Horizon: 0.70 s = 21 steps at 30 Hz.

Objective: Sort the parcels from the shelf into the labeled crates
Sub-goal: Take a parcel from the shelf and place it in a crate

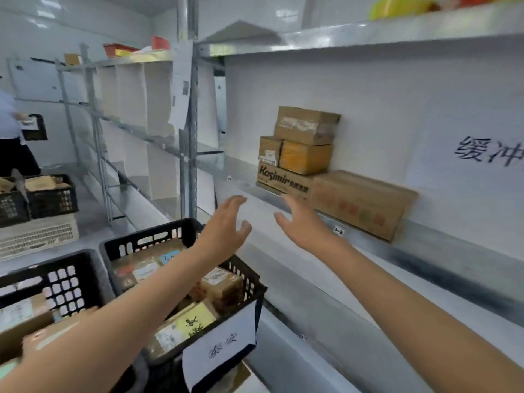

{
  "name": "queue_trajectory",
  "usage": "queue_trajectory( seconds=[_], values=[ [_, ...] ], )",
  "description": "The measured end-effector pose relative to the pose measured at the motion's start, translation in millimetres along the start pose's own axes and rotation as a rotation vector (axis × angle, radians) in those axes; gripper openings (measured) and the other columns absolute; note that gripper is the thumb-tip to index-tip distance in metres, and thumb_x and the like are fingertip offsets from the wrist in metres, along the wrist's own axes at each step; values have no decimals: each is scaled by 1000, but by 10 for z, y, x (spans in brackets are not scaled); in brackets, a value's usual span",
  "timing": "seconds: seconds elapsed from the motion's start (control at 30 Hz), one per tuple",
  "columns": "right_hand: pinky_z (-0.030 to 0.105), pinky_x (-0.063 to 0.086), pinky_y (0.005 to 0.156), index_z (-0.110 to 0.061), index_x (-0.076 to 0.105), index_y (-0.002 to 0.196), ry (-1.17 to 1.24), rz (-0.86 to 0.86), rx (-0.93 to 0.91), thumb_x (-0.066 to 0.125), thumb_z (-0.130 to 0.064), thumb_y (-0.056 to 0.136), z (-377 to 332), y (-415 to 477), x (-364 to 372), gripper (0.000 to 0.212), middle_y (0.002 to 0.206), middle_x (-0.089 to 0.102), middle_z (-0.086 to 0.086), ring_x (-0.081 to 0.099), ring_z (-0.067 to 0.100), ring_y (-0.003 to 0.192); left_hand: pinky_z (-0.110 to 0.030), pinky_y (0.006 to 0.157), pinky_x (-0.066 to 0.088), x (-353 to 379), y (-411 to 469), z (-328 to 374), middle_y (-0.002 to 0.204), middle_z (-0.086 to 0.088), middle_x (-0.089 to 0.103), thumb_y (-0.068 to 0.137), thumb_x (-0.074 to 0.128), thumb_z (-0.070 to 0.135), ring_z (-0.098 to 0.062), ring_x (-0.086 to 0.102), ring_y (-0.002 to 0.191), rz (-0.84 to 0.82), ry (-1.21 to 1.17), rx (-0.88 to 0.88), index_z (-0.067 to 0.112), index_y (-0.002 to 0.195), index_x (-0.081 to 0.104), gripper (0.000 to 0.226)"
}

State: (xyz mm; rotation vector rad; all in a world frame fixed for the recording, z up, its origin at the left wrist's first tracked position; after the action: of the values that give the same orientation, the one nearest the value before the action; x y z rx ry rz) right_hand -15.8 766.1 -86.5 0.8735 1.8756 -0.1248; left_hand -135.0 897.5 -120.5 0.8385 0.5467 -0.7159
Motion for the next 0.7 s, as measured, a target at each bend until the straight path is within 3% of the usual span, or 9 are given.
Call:
queue_trajectory(
  seconds=[0.1, 0.23, 0.3, 0.43, 0.6, 0.7],
  values=[
    [35, 37, 109, -23, 35, 150, 12, 78, 7, 49, -31, 103, 200, -222, -412, 50, 156, 38, -3, 39, 20, 141, -33, 114, 30, 203, 109, 425, 153, -5, 39, 98, 54, 18, -21, 38, 139, -1, -45, 23, 11, 148, 37, 53],
    [40, 49, 98, -29, 33, 150, -46, 156, 69, 48, -36, 101, 512, -434, -828, 51, 147, 50, -3, 57, 22, 121, -27, 106, 34, 420, 231, 794, 149, -4, 43, 98, 55, 19, -20, 41, 136, -57, -65, 45, 12, 144, 40, 49],
    [41, 46, 103, -21, 33, 152, -65, 172, 108, 49, -33, 101, 686, -502, -975, 54, 149, 48, 3, 53, 26, 126, -26, 102, 36, 502, 301, 902, 147, -4, 45, 97, 55, 21, -22, 43, 135, -89, -76, 33, 13, 143, 42, 48],
    [36, 34, 113, -11, 33, 152, -122, 208, 135, 50, -30, 102, 1003, -574, -1225, 56, 158, 34, 7, 38, 24, 141, -37, 109, 37, 599, 443, 1120, 147, -6, 45, 98, 55, 19, -24, 41, 136, -105, -98, -11, 11, 143, 43, 47],
    [33, 35, 108, -11, 37, 150, -84, 223, 174, 48, -29, 103, 1344, -549, -1342, 52, 154, 39, 5, 42, 22, 136, -40, 98, 48, 746, 691, 1290, 138, -11, 53, 95, 56, 17, -27, 53, 116, -134, -85, -61, 10, 139, 46, 46],
    [28, 37, 99, -13, 44, 145, -62, 239, 175, 49, -28, 102, 1581, -552, -1360, 46, 146, 45, 3, 47, 21, 128, -35, 90, 43, 814, 828, 1446, 131, -18, 57, 99, 51, 12, -32, 55, 113, -135, -79, -81, -1, 132, 51, 35]
  ],
)
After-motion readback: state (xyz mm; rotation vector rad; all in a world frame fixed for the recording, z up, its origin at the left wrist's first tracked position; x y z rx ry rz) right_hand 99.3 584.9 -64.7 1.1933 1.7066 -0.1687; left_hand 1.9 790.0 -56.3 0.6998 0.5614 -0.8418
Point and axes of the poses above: each hand's wrist, its own y-axis towards the middle knuckle, its own x-axis out of the palm, z = x × y, the point moved 2 cm from there along y, towards the middle knuckle
